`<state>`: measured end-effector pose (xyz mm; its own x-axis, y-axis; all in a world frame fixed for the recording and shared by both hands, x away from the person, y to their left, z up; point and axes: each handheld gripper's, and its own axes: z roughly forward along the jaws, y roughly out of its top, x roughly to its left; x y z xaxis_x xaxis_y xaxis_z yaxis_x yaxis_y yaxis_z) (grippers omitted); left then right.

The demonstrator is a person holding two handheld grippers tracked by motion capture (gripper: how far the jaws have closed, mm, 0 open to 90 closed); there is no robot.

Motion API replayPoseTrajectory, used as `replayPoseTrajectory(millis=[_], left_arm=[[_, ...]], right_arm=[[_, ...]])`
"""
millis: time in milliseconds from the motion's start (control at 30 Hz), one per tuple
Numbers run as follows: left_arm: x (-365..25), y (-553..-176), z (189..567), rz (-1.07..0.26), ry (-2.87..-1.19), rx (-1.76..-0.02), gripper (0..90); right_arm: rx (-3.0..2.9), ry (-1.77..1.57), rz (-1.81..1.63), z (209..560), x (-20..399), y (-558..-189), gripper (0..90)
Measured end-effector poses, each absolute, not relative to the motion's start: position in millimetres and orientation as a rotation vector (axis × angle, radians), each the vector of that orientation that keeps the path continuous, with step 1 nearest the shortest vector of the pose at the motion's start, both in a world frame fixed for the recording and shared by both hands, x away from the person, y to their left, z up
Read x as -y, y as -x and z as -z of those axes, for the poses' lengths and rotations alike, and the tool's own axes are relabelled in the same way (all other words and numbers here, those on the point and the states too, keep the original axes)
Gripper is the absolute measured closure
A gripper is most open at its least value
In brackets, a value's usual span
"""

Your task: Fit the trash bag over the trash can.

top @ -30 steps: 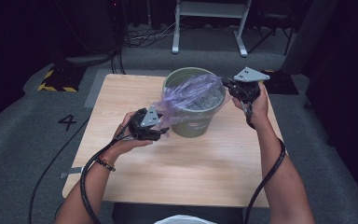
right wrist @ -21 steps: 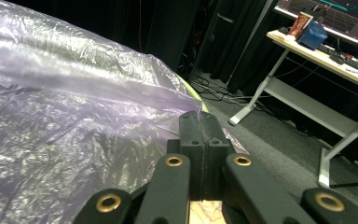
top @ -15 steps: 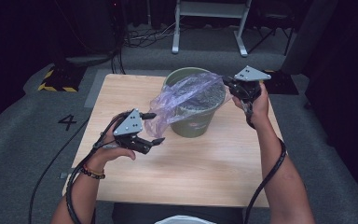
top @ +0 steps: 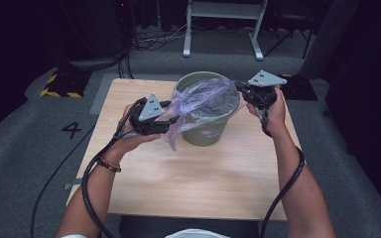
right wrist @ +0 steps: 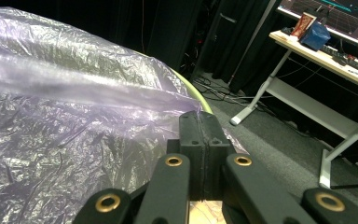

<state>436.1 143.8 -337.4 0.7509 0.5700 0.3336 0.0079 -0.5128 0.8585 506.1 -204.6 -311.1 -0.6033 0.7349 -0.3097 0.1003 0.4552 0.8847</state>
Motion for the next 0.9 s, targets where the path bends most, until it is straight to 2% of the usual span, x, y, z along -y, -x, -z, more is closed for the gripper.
replayPoseTrajectory(millis=[100, 133, 200, 367, 600, 667, 833, 900], left_arm=[[-138, -447, 332, -0.769, -2.04, -0.421, 65.5], [-136, -451, 331, -0.786, -2.051, -0.427, 65.5], [-135, -459, 329, -0.771, -2.055, -0.424, 73.7], [-137, -485, 322, -0.768, -2.001, -0.553, 80.7], [-138, -512, 329, -0.78, -1.992, -0.7, 78.4], [-139, -519, 334, -0.746, -1.987, -0.738, 78.2], [-138, -535, 344, -0.757, -2.002, -0.824, 78.3], [-139, -542, 350, -0.721, -1.992, -0.856, 80.1]], right_arm=[[-2.011, -0.689, -1.136, 310, 205, -508, 90.0], [-2.011, -0.689, -1.136, 310, 205, -508, 90.0], [-2.006, -0.701, -1.136, 310, 207, -510, 90.0], [-2.015, -0.733, -1.132, 314, 211, -517, 90.0], [-2.024, -0.784, -1.117, 321, 215, -527, 89.6], [-2.024, -0.806, -1.109, 324, 218, -530, 89.6], [-2.017, -0.864, -1.102, 333, 226, -537, 89.2], [-2.012, -0.883, -1.108, 336, 228, -539, 89.2]])
